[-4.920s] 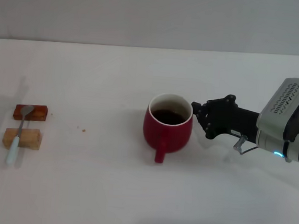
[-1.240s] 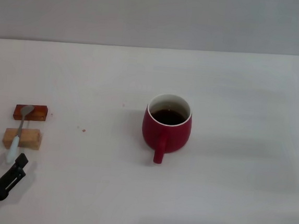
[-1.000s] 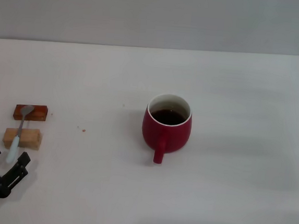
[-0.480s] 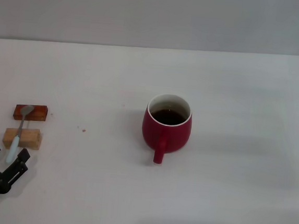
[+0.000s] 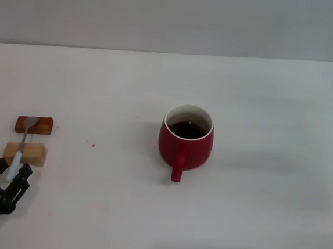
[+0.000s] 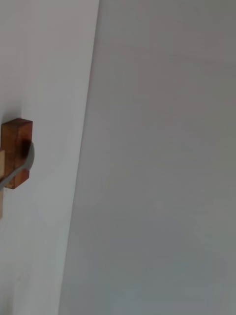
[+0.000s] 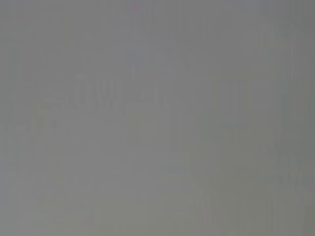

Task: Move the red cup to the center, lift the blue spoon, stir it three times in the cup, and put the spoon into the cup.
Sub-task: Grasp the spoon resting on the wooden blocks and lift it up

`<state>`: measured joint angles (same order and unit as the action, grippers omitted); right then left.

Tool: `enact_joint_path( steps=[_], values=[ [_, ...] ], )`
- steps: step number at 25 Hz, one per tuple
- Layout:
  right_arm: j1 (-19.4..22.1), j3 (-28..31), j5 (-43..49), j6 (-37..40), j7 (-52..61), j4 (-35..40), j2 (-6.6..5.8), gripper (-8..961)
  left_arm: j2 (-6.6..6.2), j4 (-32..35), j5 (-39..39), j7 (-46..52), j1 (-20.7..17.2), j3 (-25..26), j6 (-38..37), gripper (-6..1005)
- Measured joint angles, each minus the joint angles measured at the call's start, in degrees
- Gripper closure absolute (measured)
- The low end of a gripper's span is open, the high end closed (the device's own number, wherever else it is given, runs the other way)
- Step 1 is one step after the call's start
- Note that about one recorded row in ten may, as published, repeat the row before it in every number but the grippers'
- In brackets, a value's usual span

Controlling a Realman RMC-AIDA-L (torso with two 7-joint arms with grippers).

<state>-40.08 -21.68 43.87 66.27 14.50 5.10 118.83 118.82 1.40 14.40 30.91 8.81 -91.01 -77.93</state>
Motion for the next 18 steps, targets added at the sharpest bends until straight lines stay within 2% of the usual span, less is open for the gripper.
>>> enact_joint_path(
  steps=[18],
  values=[
    [0.0,-1.53,-0.02,-0.01,0.01,-0.18,0.09,446,0.0,-0.1,0.01,0.28,0.5,0.18,0.77,496]
  ],
)
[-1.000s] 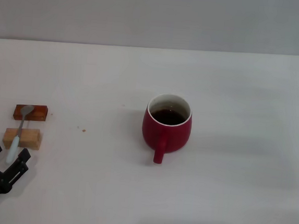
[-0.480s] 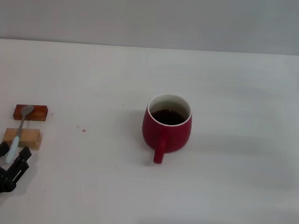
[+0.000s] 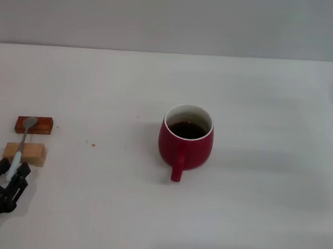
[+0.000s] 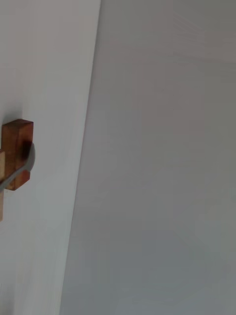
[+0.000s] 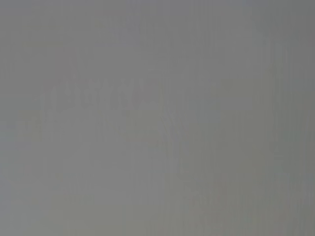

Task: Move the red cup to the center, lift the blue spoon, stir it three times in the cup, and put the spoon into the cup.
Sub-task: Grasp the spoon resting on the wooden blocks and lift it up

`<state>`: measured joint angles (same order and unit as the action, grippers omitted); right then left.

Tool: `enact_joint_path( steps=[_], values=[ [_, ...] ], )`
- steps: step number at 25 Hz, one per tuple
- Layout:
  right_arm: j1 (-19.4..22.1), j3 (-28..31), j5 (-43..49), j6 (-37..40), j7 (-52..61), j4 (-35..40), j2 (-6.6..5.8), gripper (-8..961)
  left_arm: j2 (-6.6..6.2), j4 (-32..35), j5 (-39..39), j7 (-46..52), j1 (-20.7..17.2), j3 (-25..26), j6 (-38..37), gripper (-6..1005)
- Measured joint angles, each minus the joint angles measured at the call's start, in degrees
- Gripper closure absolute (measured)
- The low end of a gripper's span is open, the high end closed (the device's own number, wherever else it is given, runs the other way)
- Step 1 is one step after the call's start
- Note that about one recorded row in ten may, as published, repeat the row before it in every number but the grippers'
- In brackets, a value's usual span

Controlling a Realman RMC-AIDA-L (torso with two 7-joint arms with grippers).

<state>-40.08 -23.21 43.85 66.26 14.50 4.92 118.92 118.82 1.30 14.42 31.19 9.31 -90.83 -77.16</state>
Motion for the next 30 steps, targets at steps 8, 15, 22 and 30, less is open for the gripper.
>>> enact_joint_path(
  steps=[8,15,22,30],
  values=[
    [0.01,0.01,0.0,0.0,0.0,0.0,0.0,445,0.14,0.11,-0.45,1.09,0.24,0.56,1.3,638],
    [-0.04,0.01,0.0,0.0,0.0,0.0,0.0,445,0.18,0.11,-0.54,1.98,0.65,1.3,2.05,792],
    [-0.25,0.01,0.0,-0.8,0.0,0.0,-0.08,446,0.18,0.31,-0.64,1.76,0.88,1.54,2.02,854],
    [-0.1,-0.24,0.0,-1.39,0.0,0.01,-0.08,446,0.26,0.68,-0.63,3.54,0.9,3.71,1.05,854]
  ],
)
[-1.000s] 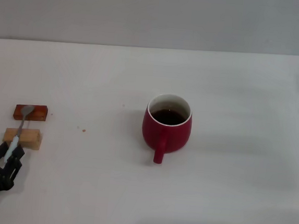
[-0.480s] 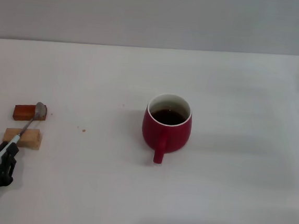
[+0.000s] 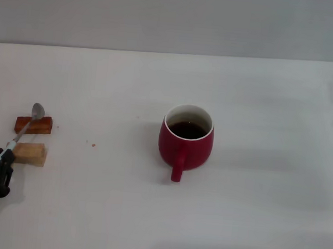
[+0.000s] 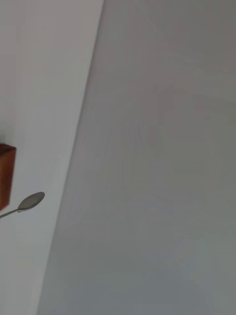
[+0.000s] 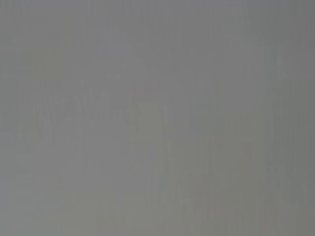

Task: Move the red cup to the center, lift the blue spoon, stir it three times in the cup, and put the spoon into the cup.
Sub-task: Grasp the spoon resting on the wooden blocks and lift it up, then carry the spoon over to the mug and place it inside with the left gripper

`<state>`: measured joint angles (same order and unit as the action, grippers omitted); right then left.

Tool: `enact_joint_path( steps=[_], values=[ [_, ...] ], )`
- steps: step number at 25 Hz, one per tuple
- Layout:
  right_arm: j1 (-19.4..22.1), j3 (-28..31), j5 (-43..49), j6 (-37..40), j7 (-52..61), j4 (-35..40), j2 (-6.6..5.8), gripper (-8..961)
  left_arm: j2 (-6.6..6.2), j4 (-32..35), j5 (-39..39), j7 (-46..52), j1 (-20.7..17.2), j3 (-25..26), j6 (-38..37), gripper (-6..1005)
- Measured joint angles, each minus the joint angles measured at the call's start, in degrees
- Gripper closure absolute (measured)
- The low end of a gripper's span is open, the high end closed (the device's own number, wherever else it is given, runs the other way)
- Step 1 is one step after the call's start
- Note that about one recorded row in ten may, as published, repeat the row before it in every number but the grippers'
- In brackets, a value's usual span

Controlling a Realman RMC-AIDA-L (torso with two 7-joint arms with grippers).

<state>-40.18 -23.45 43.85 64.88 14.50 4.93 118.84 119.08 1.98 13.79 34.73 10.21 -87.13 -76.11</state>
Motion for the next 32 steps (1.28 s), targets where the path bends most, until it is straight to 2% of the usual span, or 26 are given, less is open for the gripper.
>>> enact_joint_path(
  steps=[4,8,14,32],
  values=[
    [0.27,-0.48,0.0,0.02,0.0,0.0,0.03,447,-0.57,0.63,1.6,2.84,1.12,-1.89,-0.25,854],
    [0.36,-1.04,0.0,0.13,0.23,-0.4,0.12,447,-0.53,2.17,2.25,3.04,1.93,-2.47,-0.33,854],
    [0.5,-1.16,-0.11,1.68,1.49,-1.12,0.15,447,-0.49,4.39,2.31,4.15,1.91,-2.51,-1.7,854],
    [-1.46,-0.59,-0.58,5.75,6.71,-0.83,0.12,446,-0.61,5.14,1.68,5.26,2.77,-1.09,-4.32,854]
  ],
)
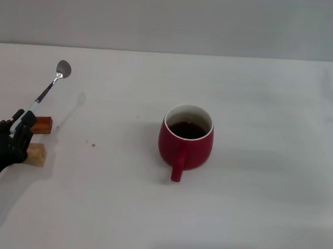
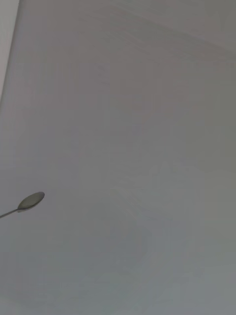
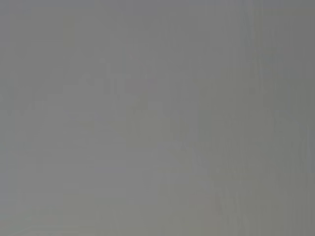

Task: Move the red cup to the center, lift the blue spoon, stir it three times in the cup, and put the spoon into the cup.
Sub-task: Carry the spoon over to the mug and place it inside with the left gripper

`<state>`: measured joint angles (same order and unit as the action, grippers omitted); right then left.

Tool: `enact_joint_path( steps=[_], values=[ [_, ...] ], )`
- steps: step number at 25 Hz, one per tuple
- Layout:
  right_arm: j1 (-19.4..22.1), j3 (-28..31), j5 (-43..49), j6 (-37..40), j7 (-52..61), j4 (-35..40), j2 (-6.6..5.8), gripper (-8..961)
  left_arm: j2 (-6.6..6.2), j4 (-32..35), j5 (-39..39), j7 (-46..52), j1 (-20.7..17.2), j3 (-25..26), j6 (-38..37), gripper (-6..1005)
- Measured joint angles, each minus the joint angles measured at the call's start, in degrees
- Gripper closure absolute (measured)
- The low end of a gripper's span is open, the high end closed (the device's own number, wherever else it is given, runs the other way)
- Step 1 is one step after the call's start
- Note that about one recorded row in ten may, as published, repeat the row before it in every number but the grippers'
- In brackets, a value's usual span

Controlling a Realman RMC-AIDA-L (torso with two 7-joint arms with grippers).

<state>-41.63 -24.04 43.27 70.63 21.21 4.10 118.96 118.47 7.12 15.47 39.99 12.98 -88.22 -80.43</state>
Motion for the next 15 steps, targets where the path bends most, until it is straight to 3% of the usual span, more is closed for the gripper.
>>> enact_joint_path(
  steps=[15],
  values=[
    [-1.2,-0.4,-0.19,-0.03,-0.33,1.2,-0.03,446,0.11,0.18,-0.09,0.0,0.07,0.06,-0.09,854]
  ],
)
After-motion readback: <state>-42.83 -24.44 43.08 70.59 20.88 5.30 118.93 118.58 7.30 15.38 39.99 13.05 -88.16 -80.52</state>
